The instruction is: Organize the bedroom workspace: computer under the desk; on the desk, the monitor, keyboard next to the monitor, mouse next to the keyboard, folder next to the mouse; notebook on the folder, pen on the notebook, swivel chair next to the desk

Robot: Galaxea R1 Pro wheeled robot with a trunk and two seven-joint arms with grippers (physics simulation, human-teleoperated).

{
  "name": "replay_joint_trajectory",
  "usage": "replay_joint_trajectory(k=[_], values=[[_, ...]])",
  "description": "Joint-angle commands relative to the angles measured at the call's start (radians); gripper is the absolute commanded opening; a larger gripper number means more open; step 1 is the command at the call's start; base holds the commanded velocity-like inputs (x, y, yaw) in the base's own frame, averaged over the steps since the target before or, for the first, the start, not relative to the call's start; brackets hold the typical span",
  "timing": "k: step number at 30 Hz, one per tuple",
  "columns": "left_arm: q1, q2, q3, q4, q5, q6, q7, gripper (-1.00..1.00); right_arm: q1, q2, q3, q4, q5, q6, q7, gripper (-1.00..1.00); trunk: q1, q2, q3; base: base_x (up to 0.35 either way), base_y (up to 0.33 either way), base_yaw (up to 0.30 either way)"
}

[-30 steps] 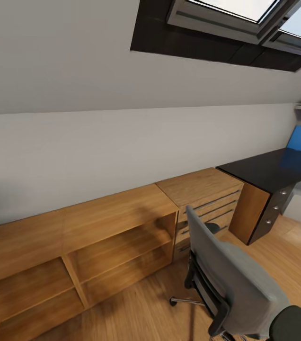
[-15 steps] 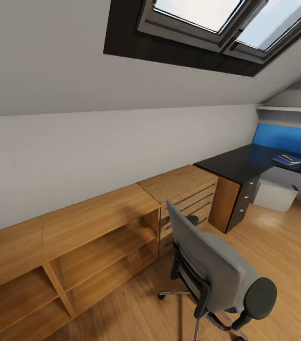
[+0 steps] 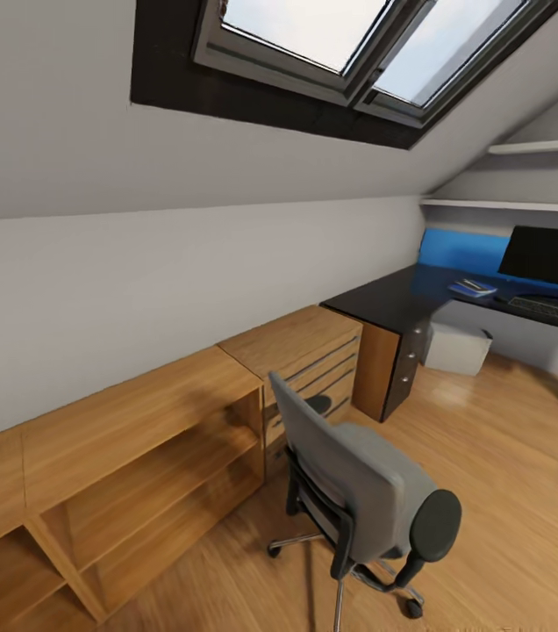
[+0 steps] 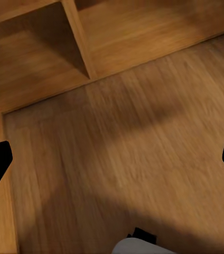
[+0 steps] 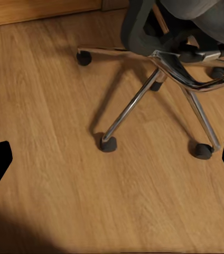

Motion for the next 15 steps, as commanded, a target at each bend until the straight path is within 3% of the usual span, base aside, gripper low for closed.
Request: replay_joint_trajectory(k=[1, 15], values=[[0.001, 0.0, 0.0, -0.002, 0.005, -0.001, -0.002, 1.0, -0.001, 0.001, 0.009, 0.002, -0.002, -0.003, -0.006, 1.0, 0.0, -0.001, 0.0, 0.0, 0.0, -0.287], [0.001, 0.0, 0.0, -0.002, 0.005, -0.001, -0.002, 1.0, -0.001, 0.001, 0.009, 0.002, -0.002, -0.004, -0.006, 1.0, 0.0, -0.001, 0.012, 0.0, 0.0, -0.282]])
